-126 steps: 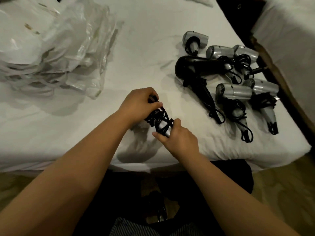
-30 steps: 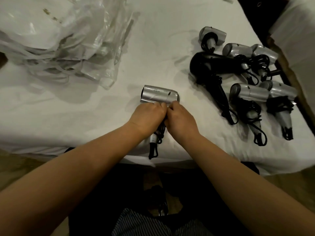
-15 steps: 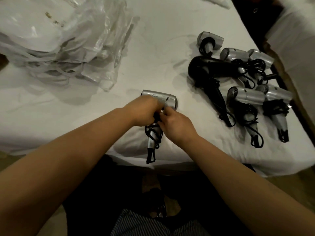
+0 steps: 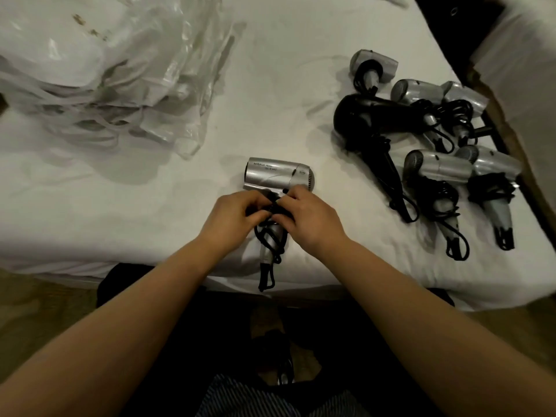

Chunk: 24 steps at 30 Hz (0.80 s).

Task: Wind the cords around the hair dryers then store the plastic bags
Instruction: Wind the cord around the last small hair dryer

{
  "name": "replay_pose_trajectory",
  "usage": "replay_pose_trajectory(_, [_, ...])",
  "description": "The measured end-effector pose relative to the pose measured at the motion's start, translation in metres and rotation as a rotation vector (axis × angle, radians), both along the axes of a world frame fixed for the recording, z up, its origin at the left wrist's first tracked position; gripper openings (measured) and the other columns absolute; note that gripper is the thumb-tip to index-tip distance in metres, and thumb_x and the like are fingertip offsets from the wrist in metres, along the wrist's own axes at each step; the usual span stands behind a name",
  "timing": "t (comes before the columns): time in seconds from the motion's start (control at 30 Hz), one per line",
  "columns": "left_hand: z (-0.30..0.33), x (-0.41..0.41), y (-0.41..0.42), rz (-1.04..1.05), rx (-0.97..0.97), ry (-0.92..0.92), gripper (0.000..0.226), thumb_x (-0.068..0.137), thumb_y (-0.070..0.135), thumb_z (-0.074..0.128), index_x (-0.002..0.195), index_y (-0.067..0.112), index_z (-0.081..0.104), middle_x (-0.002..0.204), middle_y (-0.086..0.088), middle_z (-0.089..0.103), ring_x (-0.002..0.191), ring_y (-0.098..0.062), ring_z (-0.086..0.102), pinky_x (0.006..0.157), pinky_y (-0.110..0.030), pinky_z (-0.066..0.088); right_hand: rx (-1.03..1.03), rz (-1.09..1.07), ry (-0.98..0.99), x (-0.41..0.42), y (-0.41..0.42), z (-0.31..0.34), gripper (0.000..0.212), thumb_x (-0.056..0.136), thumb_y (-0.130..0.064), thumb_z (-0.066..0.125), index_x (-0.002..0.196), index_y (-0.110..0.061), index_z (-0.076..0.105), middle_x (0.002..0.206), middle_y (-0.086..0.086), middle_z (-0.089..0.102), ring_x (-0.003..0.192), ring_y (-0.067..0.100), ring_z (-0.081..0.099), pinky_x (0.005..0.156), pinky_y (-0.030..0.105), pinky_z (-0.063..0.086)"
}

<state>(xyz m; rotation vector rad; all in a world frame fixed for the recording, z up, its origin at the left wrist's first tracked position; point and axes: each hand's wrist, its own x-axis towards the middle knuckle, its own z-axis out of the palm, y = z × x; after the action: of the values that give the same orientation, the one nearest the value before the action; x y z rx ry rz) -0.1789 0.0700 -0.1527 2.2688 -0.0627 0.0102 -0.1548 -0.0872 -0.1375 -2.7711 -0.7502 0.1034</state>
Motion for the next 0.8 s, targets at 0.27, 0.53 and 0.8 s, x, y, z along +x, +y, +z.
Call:
replay_pose_trajectory(0.27, [0.019, 0.03, 0.017, -0.257, 0.116, 0.14, 0.003, 0.081, 0.012, 0.072, 0.079, 0.013, 0.072, 0.072, 0.005, 0.065, 0.071, -0.01, 0.062, 0.067, -0.015, 0.044, 0.08, 0.006, 0.218, 0.01, 0.0, 0.012, 0.031, 0.095, -0.032, 0.051, 0.119, -0.017, 0.063, 0.116, 0.002, 0.051, 0.102, 0.02, 0.052, 0.085, 0.035, 0.045])
replay_pose_trajectory(0.53, [0.007, 0.036, 0.015, -0.231, -0.346, 0.399, 0.012, 0.083, 0.002, 0.066, 0.073, 0.009, 0.063, 0.074, -0.005, 0.061, 0.074, -0.015, 0.054, 0.073, -0.021, 0.044, 0.281, -0.197, 0.27, 0.0, 0.004, 0.001, 0.028, 0.096, -0.021, 0.049, 0.115, -0.011, 0.067, 0.115, 0.005, 0.054, 0.103, 0.019, 0.053, 0.086, 0.026, 0.039])
replay_pose_trajectory(0.8, [0.002, 0.037, 0.008, -0.211, -0.392, 0.401, 0.016, 0.091, 0.007, 0.058, 0.075, 0.01, 0.057, 0.073, 0.001, 0.054, 0.068, -0.009, 0.048, 0.065, -0.013, 0.04, 0.211, -0.162, 0.19, 0.003, 0.004, 0.0, 0.022, 0.097, -0.018, 0.046, 0.102, -0.005, 0.064, 0.107, 0.009, 0.055, 0.09, 0.027, 0.056, 0.078, 0.04, 0.046])
